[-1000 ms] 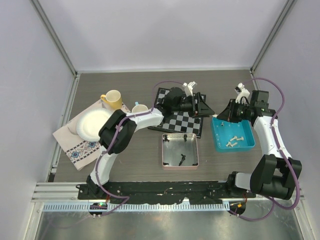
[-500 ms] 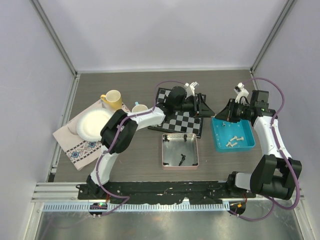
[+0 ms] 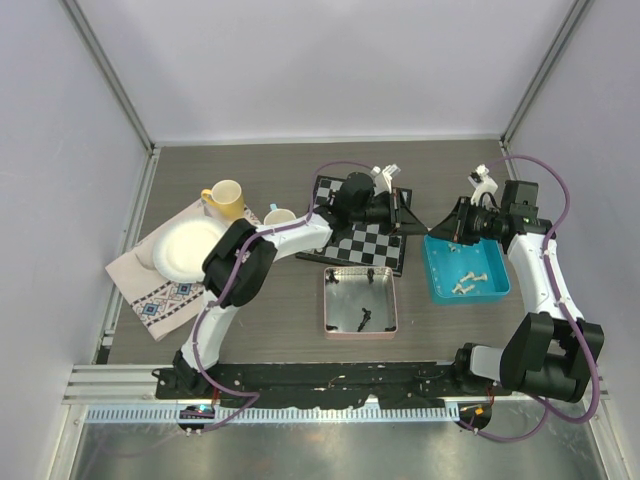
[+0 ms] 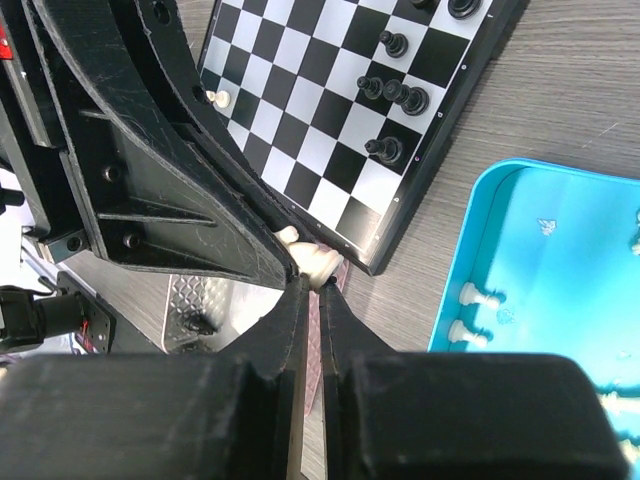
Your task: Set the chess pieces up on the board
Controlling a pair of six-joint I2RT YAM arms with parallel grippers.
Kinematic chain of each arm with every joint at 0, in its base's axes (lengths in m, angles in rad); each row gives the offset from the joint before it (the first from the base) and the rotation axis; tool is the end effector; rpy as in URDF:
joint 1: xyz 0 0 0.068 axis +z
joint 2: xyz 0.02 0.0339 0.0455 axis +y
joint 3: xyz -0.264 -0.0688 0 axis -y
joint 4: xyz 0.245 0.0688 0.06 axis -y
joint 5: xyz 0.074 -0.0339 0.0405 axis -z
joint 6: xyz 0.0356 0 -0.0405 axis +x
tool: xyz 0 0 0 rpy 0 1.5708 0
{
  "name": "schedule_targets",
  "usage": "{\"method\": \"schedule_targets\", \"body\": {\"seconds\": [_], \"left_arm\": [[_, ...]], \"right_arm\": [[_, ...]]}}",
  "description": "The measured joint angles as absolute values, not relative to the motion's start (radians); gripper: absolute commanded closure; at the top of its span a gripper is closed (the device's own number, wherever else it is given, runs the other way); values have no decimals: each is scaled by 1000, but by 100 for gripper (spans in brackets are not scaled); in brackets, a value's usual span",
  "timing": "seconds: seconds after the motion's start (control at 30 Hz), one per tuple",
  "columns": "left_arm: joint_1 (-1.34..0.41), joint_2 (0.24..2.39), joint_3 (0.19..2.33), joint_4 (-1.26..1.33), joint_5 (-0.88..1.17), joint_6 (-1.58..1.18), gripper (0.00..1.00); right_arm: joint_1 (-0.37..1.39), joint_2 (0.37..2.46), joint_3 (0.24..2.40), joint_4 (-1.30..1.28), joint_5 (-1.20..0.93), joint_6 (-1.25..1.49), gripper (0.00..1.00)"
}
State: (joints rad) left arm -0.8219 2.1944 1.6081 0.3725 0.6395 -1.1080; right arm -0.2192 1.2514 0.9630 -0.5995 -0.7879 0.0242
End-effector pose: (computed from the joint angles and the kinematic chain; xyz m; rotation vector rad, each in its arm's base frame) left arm 0.3328 -0.3892 0.2205 0.2600 2.1970 -1.8195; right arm 0.2511 -0.0301 0.2751 -0.0571 2.2853 0.8574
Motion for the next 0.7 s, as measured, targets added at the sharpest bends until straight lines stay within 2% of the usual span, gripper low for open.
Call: {"method": "schedule_targets", "body": {"seconds": [0.07, 0.1, 0.17, 0.2, 0.23, 0.33, 0.7], "left_arm": [[-822, 2194, 1608, 373, 641, -1102, 100], [-823, 2194, 1608, 373, 641, -1097, 100], [-823, 2193, 1608, 367, 637, -1082, 100], [-822, 2189, 1606, 353, 628, -1068, 100], [-818, 2184, 1602, 334, 620, -1056, 100], [-809, 2144, 1564, 267, 588, -1000, 100], [-668, 1777, 1488, -211, 397, -609, 100]], "right_arm": [[-217, 1251, 963, -599, -787, 24, 87], [-216, 1251, 963, -600, -787, 22, 71], [-216, 1251, 963, -605, -786, 4, 59], [-216, 1251, 963, -612, -789, -7, 49], [-216, 1250, 964, -619, -789, -28, 46], [-215, 1250, 974, -670, -791, -122, 41], [-215, 1254, 997, -738, -793, -348, 40]]}}
